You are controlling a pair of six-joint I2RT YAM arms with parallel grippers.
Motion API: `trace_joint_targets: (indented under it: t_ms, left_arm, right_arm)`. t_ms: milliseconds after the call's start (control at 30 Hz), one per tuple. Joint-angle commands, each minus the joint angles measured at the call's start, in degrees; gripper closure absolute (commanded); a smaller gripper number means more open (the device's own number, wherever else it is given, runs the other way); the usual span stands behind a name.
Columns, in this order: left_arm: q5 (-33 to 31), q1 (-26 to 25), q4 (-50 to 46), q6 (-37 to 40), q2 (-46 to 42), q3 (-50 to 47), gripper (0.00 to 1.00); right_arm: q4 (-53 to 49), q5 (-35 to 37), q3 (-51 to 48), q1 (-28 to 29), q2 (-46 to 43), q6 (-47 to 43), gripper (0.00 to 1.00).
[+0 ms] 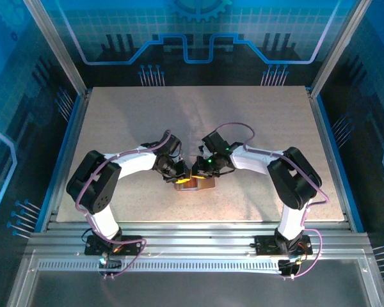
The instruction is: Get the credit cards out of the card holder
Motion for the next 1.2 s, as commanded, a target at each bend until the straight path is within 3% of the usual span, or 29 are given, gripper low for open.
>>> trace_joint_targets:
  t_ms: [0, 1167]
  left_arm:
    - [-0.75, -0.30, -1.18, -0.26, 0.11, -0.97, 0.81]
    - [-0.75, -0.28, -2.24, 0.10, -0.23, -0.09, 0.81]
  right_arm:
    - [-0.88, -1.06, 0.96, -0.58, 1.13, -0.92, 0.85]
    - [-2.55, 1.49, -0.38, -0.63, 2.25, -1.09, 0.80]
